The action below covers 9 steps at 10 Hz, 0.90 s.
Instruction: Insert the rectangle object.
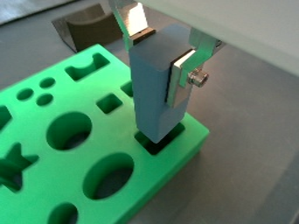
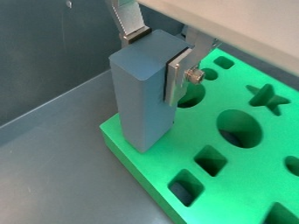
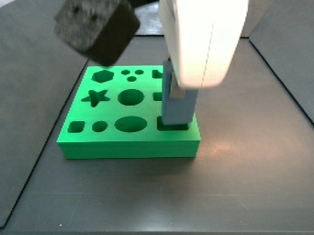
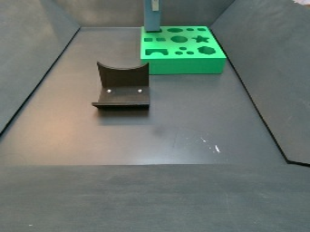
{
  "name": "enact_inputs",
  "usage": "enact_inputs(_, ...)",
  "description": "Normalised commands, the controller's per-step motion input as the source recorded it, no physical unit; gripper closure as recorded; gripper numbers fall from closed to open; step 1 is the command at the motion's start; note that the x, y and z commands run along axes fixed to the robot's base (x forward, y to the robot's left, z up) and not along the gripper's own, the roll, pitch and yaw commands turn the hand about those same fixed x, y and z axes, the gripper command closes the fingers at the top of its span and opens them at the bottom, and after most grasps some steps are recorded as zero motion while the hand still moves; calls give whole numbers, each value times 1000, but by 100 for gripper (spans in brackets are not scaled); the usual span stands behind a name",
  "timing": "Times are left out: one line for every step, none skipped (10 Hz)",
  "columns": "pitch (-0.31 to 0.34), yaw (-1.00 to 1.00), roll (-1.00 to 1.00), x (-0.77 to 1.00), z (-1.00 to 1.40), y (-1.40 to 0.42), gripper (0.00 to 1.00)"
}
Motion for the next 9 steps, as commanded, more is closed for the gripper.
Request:
enact_inputs(0, -169, -30, 0, -149, -40, 100)
enact_inputs(0, -80, -13, -26, -117, 0, 100)
enact_inputs(0, -46, -34, -186, -114, 0, 100)
enact_inputs(0, -46, -100, -220, -103, 0, 100)
enact_inputs(0, -29, -141, -169, -111, -14, 100)
enact_inputs(-30, 0, -126, -17, -177, -9, 100)
enact_inputs(-36, -63, -107, 3, -280, -63, 100)
enact_inputs(-37, -151, -123, 169, -334, -89, 100)
enact_inputs(-41, -149, -106, 149, -351, -74, 100)
